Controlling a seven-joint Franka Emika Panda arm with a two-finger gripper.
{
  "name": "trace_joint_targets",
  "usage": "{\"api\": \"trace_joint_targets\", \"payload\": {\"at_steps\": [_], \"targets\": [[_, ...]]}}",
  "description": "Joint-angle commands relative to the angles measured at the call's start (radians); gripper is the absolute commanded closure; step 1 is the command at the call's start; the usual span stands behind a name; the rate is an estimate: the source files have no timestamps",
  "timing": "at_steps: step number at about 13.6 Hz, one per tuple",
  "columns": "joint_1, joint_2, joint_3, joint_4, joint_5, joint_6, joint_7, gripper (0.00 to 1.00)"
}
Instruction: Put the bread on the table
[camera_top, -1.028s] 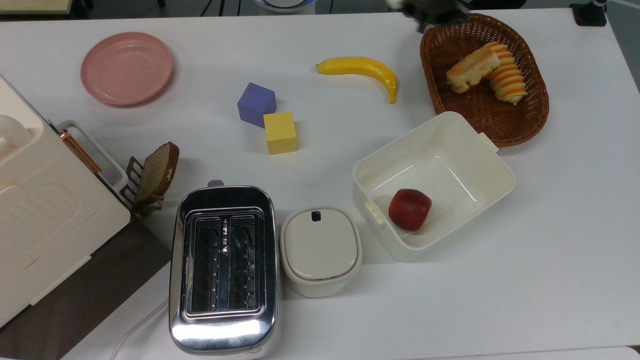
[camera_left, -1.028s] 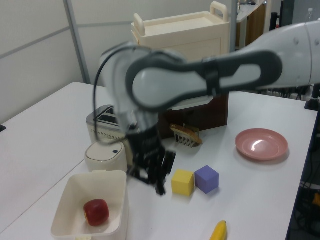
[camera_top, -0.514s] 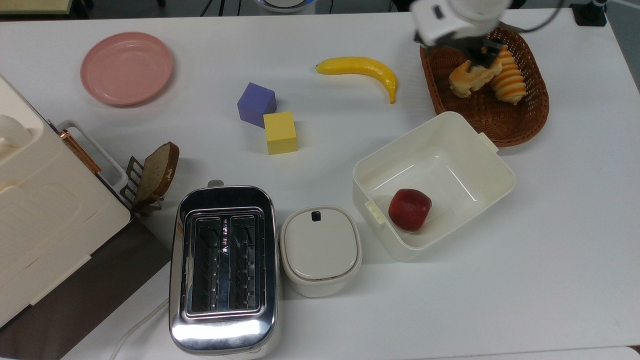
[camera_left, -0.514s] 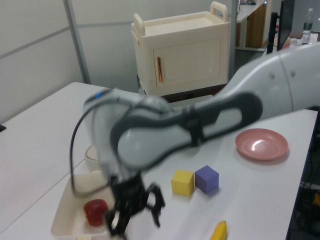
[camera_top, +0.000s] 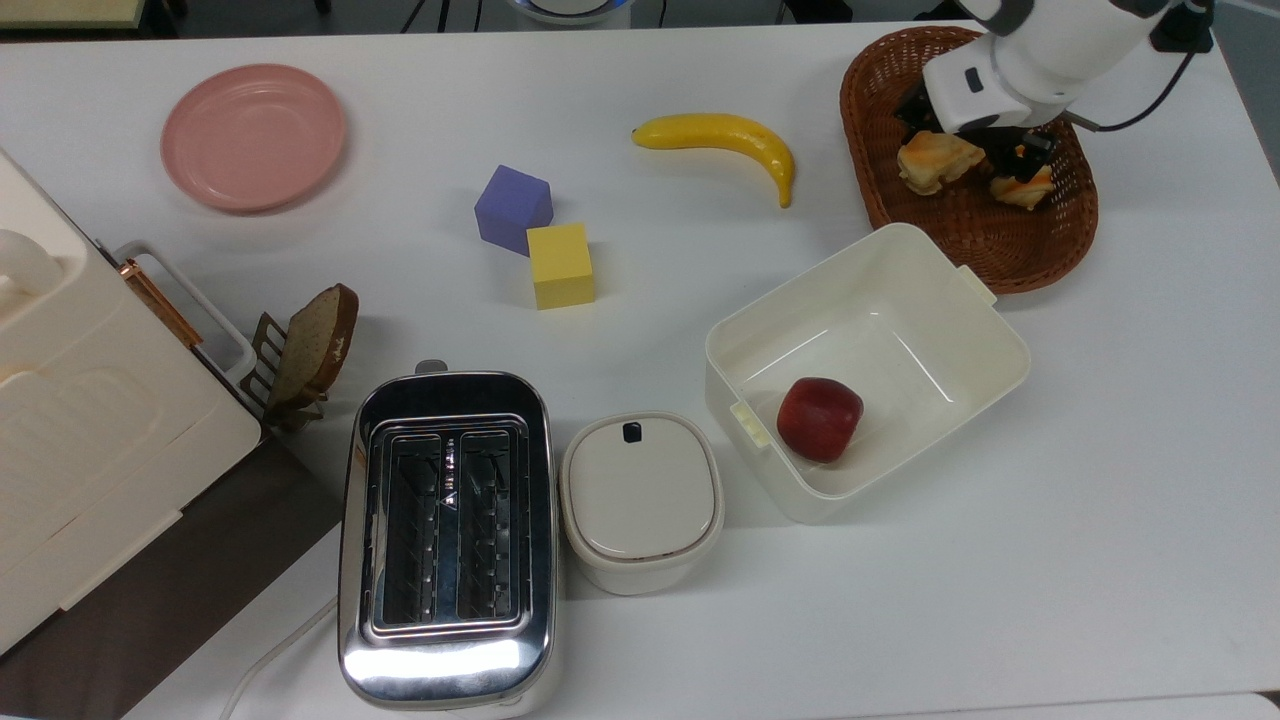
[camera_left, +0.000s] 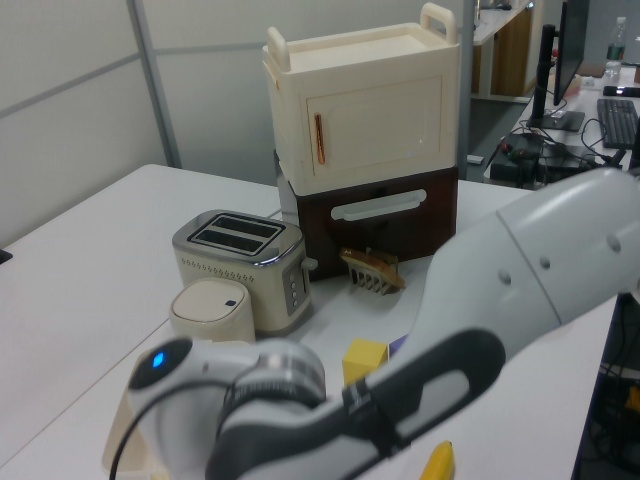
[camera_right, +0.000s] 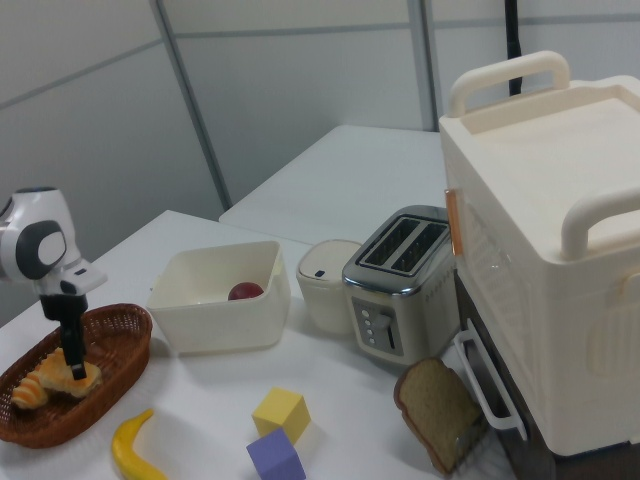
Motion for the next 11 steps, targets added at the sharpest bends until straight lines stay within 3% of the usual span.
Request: {"api": "trace_joint_targets", "payload": {"at_steps": [1, 2, 3, 4, 8, 11], "targets": [[0.038, -0.006, -0.011, -0.032, -0.026, 0.03, 0.042, 0.0], [0.039, -0.006, -0.011, -0.037, -0.026, 0.031, 0.036, 0.09], [0.038, -0.006, -0.011, -0.038, -0.028, 0.031, 0.008, 0.62], [0.038, -0.006, -0.009, -0.038, -0.026, 0.03, -0.039, 1.0], [0.024, -0.05, -0.009, -0.037, -0.017, -0.039, -0.075, 1.0], [-0.025, -0.174, -0.011, -0.035, -0.005, -0.155, -0.136, 1.0]]}}
